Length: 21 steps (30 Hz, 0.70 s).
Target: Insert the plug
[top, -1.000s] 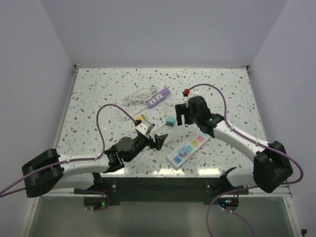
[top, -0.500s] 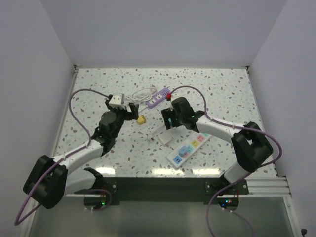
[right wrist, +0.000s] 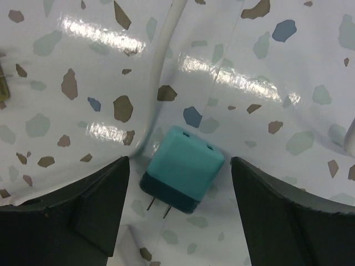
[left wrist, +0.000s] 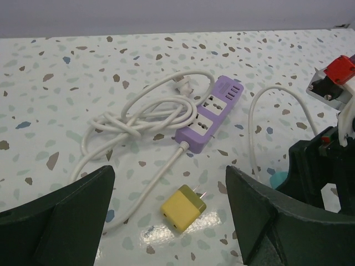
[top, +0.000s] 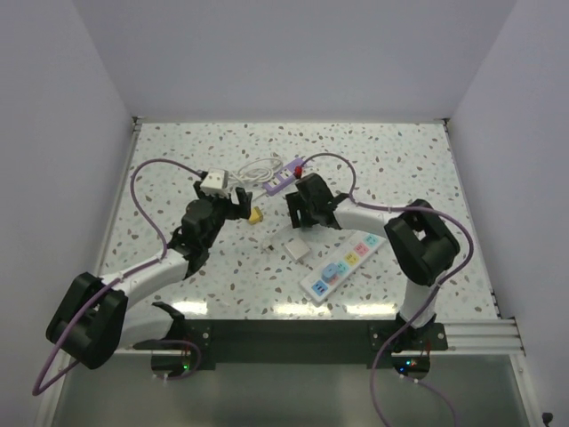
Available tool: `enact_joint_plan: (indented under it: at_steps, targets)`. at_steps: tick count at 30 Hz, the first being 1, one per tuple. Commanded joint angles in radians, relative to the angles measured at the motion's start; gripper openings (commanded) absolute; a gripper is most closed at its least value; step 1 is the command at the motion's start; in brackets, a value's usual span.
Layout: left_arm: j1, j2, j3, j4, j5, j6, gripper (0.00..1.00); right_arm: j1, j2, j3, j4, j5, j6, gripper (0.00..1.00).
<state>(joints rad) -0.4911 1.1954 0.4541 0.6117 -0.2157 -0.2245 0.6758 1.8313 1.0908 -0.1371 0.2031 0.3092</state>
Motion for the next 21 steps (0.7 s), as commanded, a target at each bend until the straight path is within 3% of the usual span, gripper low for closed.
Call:
enact_joint_plan:
  at_steps: [1, 6, 9, 13, 18, 21]
  targets:
    - [0.006, -0.013, 0.005, 0.023, 0.013, 0.011, 0.87, 0.002, 0.034, 0.076, 0.031, 0.055, 0.042, 0.77]
    - [0.008, -0.022, -0.009, 0.029, 0.022, 0.013, 0.87, -0.001, 0.088, 0.122, -0.004, 0.088, 0.041, 0.71]
    - [0.006, -0.023, -0.012, 0.028, 0.029, 0.013, 0.87, -0.001, 0.106, 0.142, -0.036, 0.114, 0.028, 0.50]
    - [0.005, -0.022, -0.020, 0.045, 0.056, 0.024, 0.87, -0.002, 0.095, 0.135, -0.052, 0.130, 0.024, 0.35]
    - [0.003, -0.008, -0.031, 0.066, 0.087, 0.024, 0.87, -0.002, 0.049, 0.119, -0.062, 0.151, 0.019, 0.38]
    - [-0.007, -0.007, -0.034, 0.074, 0.098, 0.031, 0.87, -0.002, 0.020, 0.106, -0.056, 0.156, 0.014, 0.28]
